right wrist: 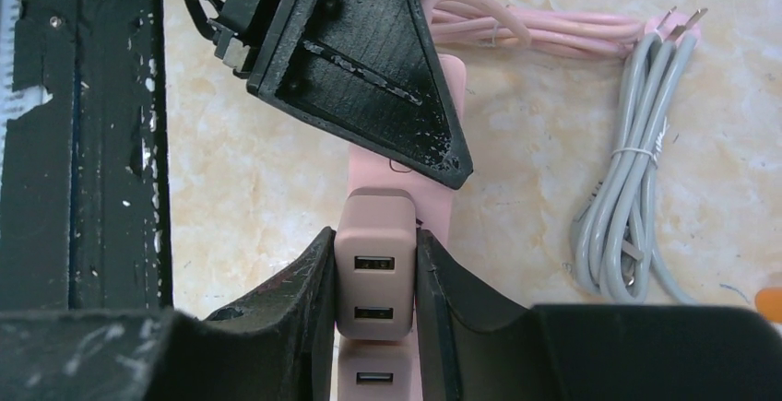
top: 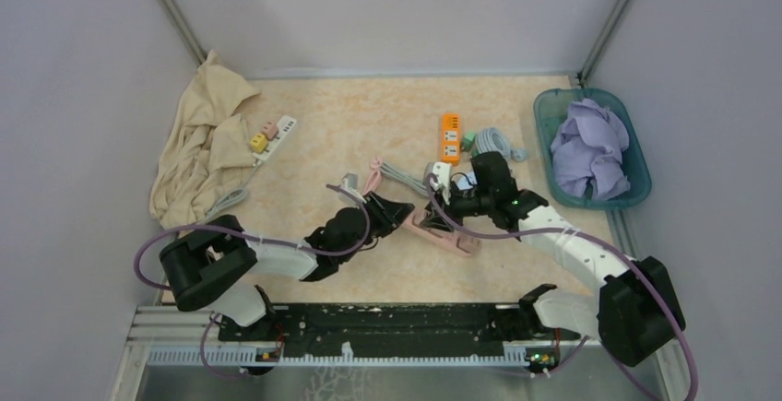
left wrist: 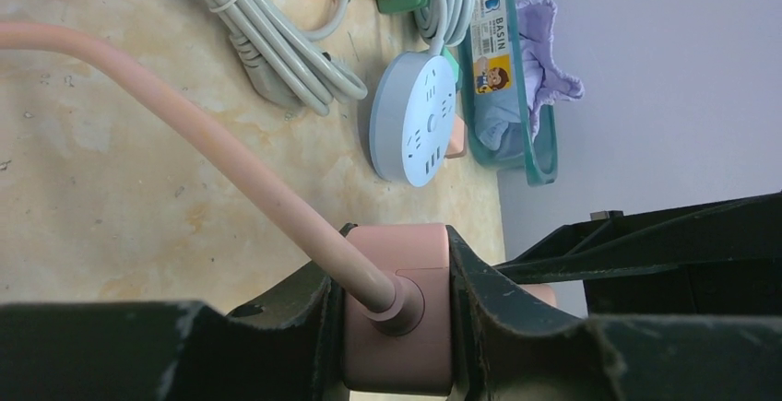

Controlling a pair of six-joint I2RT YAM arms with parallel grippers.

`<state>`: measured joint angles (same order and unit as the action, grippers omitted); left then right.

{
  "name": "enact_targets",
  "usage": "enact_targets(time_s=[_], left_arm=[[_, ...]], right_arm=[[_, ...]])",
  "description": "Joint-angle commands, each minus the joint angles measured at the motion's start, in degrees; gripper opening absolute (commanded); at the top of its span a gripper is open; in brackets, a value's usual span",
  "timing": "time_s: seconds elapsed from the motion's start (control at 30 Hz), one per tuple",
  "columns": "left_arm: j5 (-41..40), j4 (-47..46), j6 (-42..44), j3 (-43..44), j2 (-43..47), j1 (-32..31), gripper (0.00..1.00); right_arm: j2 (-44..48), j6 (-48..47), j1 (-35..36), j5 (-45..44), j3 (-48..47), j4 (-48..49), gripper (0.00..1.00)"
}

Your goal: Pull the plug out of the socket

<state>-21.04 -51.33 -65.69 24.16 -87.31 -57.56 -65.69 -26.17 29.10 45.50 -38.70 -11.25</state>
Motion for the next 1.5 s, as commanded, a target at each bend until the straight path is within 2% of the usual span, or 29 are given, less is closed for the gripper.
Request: enact_targets(time_s=[0.0, 0.27, 0.37, 0.47, 0.57, 0.8, 0.97, 1.2, 1.47], left_arm=[[-3.45, 3.06, 2.74, -1.15, 0.34, 0.26, 0.0], [-1.48, 3.52, 3.19, 1.32, -2.38, 0.25, 0.0], [-1.59, 3.41, 2.73, 1.08, -3.02, 0.26, 0.0], [-2.38, 2.88, 2.33, 0.12, -2.84, 0.25, 0.0], [-3.01, 2.79, 2.27, -0.87, -1.94, 0.46, 0.0], [-3.2, 2.98, 2.38, -3.0, 0.64, 1.29, 0.0], [-3.37, 3.6, 2.67, -2.88, 0.87, 1.4, 0.0], [-2.02, 3.35, 2.7, -1.11, -1.84, 1.4, 0.0], [-2.77, 3.9, 2.26, -1.28, -4.14, 1.4, 0.0]], right_arm=[[0.29, -4.1, 4.28, 5.64, -1.36, -2.19, 0.0], [-0.45, 10.27, 7.21, -5.12, -0.05, 10.66, 0.0], [0.63, 11.31, 5.92, -8.97, -0.4, 10.87, 0.0], [1.06, 11.21, 2.29, -7.22, -0.66, 9.75, 0.0], [1.29, 7.05, -0.08, -3.74, -1.47, 5.85, 0.0], [2.12, 0.43, -0.36, 1.68, -2.26, 0.47, 0.0], [2.69, -0.39, 0.71, 7.32, -0.6, 1.31, 0.0], [1.77, 3.61, 4.89, 3.27, 0.31, 5.84, 0.0], [2.4, 9.72, 2.81, -1.89, -0.79, 8.32, 0.0]])
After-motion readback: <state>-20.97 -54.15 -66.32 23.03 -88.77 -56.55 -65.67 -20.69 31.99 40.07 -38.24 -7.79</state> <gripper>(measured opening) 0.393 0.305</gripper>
